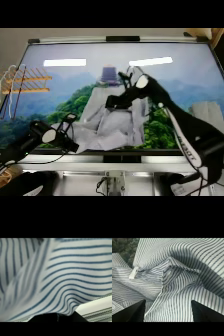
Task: Fold the shirts.
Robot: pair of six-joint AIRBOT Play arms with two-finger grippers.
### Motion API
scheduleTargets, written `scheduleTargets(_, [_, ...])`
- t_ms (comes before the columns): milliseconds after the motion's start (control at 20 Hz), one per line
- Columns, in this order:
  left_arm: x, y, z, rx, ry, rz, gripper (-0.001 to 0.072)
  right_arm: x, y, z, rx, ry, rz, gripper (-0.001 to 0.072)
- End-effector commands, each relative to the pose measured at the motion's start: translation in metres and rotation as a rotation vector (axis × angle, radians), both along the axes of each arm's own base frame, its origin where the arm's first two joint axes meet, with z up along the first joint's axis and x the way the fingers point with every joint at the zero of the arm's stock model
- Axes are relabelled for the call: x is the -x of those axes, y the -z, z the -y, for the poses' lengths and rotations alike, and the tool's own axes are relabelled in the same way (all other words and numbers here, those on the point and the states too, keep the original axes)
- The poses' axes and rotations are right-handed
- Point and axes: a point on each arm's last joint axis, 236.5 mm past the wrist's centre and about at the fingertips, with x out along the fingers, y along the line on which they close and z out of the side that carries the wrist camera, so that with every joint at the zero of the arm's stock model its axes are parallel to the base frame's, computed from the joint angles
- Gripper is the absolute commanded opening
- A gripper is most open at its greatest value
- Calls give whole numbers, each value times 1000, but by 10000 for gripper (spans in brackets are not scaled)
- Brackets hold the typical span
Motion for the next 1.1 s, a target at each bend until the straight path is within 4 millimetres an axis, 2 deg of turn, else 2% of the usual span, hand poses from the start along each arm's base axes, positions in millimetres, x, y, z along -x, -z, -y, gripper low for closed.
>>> scheduleTargets(0, [1, 0, 3, 11, -9, -4, 52, -12, 35, -26, 12, 25, 29, 670])
scheduleTargets(100, [3, 0, 6, 27, -16, -14, 51, -30, 36, -24, 6, 98, 54, 669])
scheduleTargets(200, [4, -1, 8, 32, -18, -17, 52, -34, 37, -27, -1, 117, 62, 656])
scheduleTargets(250, [3, -1, 8, 35, -19, -12, 52, -32, 39, -29, 0, 110, 62, 561])
scheduleTargets(300, [1, -1, 10, 42, -21, -3, 52, -30, 39, -32, 5, 98, 69, 336])
scheduleTargets(350, [0, -1, 11, 47, -22, 0, 52, -28, 39, -34, 8, 89, 71, 67])
scheduleTargets(400, [0, -1, 11, 47, -23, -1, 57, -26, 37, -34, 6, 83, 72, 75])
scheduleTargets(450, [0, -2, 11, 45, -23, -5, 151, -23, 32, -32, 12, 48, 91, 75])
scheduleTargets(550, [1, -15, 12, 42, -16, -17, 679, -21, 16, -12, 84, -18, 164, 74])
scheduleTargets(600, [-6, -30, 15, 55, -16, 1, 720, -21, 5, 0, 132, -45, 207, 75])
scheduleTargets(700, [-34, -75, 18, 115, -41, 116, 720, -20, -30, 28, 220, -78, 306, 75])
scheduleTargets(750, [-59, -108, 9, 134, -80, 230, 720, -17, -49, 37, 242, -87, 347, 75])
scheduleTargets(850, [-108, -182, -32, 138, -231, 478, 720, -9, -84, 47, 251, -87, 406, 75])
scheduleTargets(900, [-123, -212, -51, 150, -304, 558, 720, -2, -99, 48, 238, -75, 415, 74])
scheduleTargets(950, [-132, -232, -68, 160, -373, 601, 720, 4, -109, 47, 231, -67, 423, 75])
scheduleTargets(1000, [-136, -237, -79, 172, -427, 603, 719, 11, -117, 43, 229, -75, 436, 74])
scheduleTargets(1050, [-138, -232, -82, 194, -463, 578, 717, 19, -121, 38, 238, -91, 451, 74])
